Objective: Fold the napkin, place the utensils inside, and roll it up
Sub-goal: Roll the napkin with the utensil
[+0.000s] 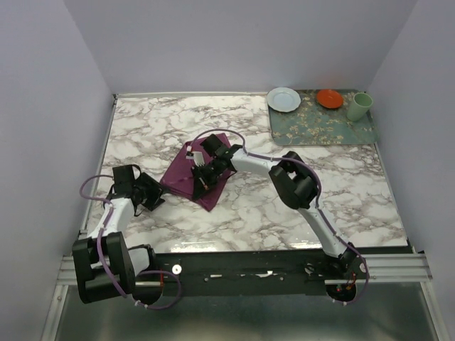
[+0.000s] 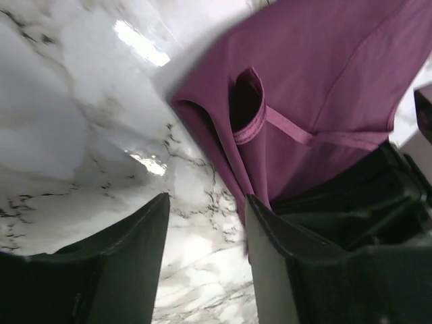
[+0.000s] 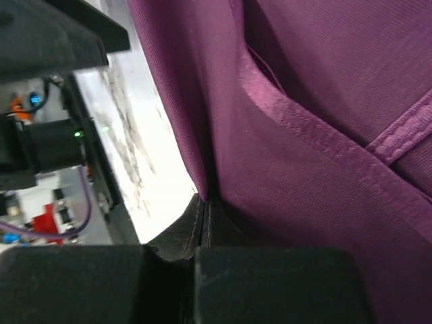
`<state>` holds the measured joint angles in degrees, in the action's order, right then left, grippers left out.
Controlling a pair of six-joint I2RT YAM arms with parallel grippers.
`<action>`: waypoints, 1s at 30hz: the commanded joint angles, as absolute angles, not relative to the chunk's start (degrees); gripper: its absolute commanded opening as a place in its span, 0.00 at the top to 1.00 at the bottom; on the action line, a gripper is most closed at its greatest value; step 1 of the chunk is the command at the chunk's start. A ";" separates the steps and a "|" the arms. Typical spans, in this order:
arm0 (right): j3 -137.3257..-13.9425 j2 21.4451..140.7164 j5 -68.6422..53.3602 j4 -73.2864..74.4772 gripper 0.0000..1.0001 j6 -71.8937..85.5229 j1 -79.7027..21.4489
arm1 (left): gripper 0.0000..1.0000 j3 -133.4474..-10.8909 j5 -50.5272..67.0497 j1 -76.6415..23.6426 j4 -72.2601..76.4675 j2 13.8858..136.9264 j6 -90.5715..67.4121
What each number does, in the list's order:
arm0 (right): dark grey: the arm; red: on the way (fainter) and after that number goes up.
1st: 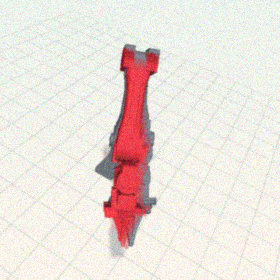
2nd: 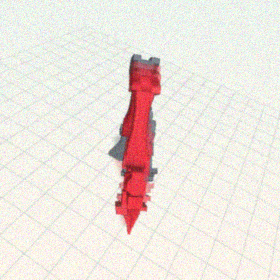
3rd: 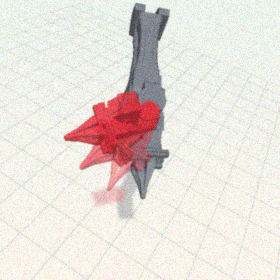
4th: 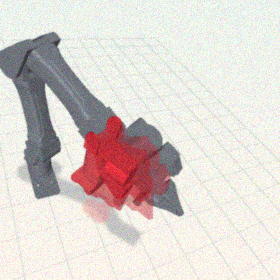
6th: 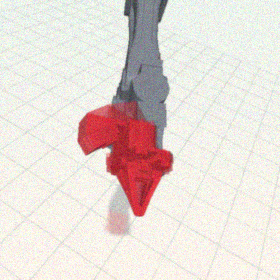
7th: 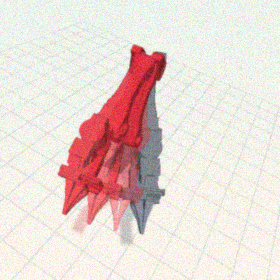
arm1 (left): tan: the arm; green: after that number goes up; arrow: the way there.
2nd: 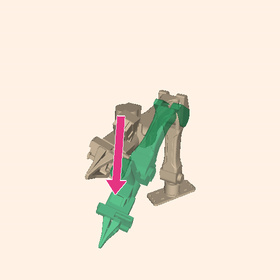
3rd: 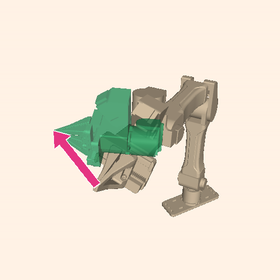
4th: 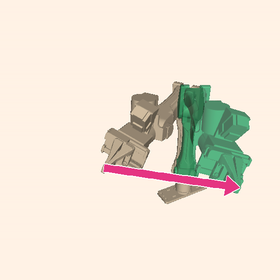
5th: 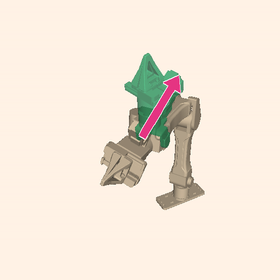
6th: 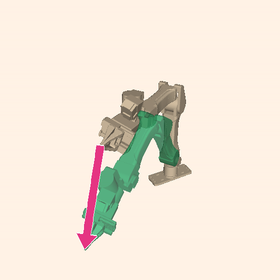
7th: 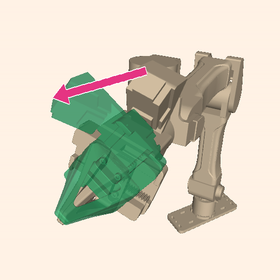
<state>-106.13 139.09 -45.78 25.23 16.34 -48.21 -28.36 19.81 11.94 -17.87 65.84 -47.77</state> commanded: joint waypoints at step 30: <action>-106.79 148.09 -60.29 18.55 1.00 31.20 -45.00 | 0.32 -34.27 13.10 1.14 -18.98 78.57 -63.46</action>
